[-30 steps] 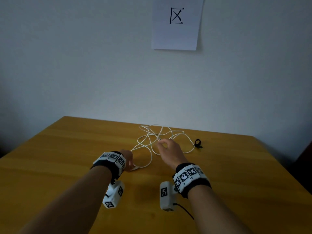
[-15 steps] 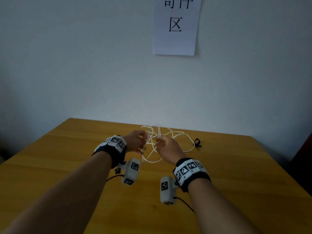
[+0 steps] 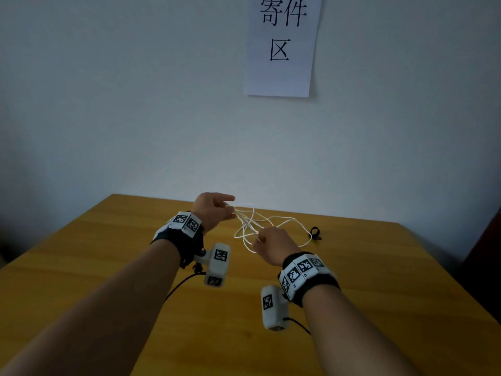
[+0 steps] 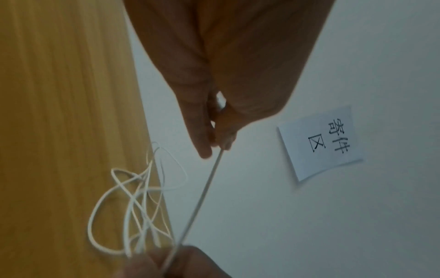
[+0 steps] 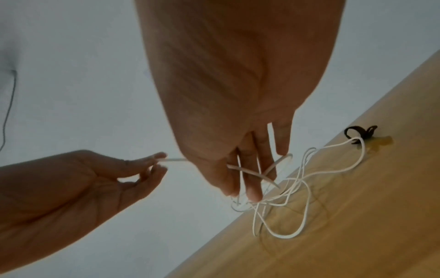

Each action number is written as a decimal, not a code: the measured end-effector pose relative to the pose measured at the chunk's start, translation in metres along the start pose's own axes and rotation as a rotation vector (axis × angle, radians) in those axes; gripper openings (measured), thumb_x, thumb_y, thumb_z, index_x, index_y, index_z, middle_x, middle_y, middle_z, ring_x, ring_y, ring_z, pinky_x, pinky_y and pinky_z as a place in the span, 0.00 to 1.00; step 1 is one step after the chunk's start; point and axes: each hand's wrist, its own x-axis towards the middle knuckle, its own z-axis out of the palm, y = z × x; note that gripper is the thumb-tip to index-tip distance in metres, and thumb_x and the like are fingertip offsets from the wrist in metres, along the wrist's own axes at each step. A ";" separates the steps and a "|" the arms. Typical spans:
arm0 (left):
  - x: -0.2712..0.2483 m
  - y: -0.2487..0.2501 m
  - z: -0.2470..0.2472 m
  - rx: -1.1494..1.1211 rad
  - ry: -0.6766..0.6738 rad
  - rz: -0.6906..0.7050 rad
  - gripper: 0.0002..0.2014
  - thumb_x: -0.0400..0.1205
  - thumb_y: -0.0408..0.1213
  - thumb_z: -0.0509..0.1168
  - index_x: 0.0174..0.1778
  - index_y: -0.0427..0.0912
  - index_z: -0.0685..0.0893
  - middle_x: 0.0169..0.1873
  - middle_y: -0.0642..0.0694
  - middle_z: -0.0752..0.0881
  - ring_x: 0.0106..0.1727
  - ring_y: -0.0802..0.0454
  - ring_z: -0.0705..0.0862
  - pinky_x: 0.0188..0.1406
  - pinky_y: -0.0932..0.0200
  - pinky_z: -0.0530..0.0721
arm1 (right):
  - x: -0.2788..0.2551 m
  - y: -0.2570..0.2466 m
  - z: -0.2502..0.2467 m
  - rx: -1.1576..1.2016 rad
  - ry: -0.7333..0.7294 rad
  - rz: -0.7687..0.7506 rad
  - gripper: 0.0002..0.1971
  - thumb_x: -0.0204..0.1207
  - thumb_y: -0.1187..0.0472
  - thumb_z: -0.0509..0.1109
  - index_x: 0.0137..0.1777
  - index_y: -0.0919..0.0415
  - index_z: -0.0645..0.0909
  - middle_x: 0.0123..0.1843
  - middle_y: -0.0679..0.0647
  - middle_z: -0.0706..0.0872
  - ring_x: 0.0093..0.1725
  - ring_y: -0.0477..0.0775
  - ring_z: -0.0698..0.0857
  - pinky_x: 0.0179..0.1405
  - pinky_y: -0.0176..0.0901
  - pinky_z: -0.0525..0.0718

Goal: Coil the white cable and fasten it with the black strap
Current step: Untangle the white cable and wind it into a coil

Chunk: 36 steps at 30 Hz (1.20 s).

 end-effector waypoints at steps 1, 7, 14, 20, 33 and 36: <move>0.002 -0.003 -0.003 0.107 0.022 -0.002 0.14 0.79 0.27 0.73 0.61 0.33 0.87 0.35 0.43 0.86 0.43 0.45 0.91 0.54 0.48 0.90 | 0.001 0.004 0.000 -0.066 0.018 0.020 0.18 0.85 0.55 0.62 0.36 0.62 0.79 0.39 0.58 0.84 0.44 0.63 0.84 0.43 0.50 0.77; 0.002 -0.002 -0.013 0.764 0.118 0.029 0.09 0.80 0.42 0.73 0.50 0.40 0.91 0.47 0.42 0.90 0.46 0.46 0.86 0.45 0.56 0.82 | 0.002 0.018 -0.005 -0.251 0.032 0.167 0.13 0.83 0.50 0.60 0.43 0.57 0.79 0.45 0.56 0.84 0.62 0.65 0.84 0.68 0.56 0.75; 0.000 -0.020 -0.018 1.209 0.227 0.059 0.13 0.82 0.49 0.67 0.50 0.44 0.90 0.70 0.42 0.64 0.74 0.41 0.62 0.78 0.45 0.64 | 0.005 0.027 -0.008 -0.263 0.116 0.275 0.21 0.86 0.43 0.58 0.54 0.58 0.84 0.61 0.62 0.89 0.76 0.70 0.73 0.78 0.62 0.68; -0.003 -0.019 -0.008 1.526 -0.198 -0.038 0.17 0.87 0.46 0.55 0.63 0.41 0.82 0.62 0.41 0.81 0.62 0.42 0.78 0.67 0.46 0.74 | 0.005 0.019 -0.017 -0.012 0.280 0.049 0.24 0.89 0.49 0.63 0.29 0.56 0.72 0.28 0.51 0.77 0.36 0.59 0.79 0.45 0.50 0.75; -0.009 -0.028 0.001 -0.101 -0.095 -0.291 0.08 0.86 0.21 0.56 0.54 0.26 0.80 0.31 0.37 0.85 0.27 0.47 0.85 0.29 0.56 0.89 | -0.001 0.001 -0.022 0.274 0.239 -0.215 0.16 0.90 0.51 0.64 0.51 0.56 0.91 0.25 0.41 0.77 0.20 0.37 0.75 0.23 0.28 0.67; -0.009 -0.018 0.000 -0.335 -0.099 -0.335 0.10 0.86 0.23 0.54 0.53 0.30 0.81 0.28 0.43 0.77 0.24 0.53 0.71 0.21 0.61 0.73 | 0.001 0.002 -0.020 0.342 0.225 -0.165 0.17 0.90 0.55 0.60 0.53 0.56 0.91 0.23 0.44 0.75 0.18 0.41 0.66 0.20 0.34 0.63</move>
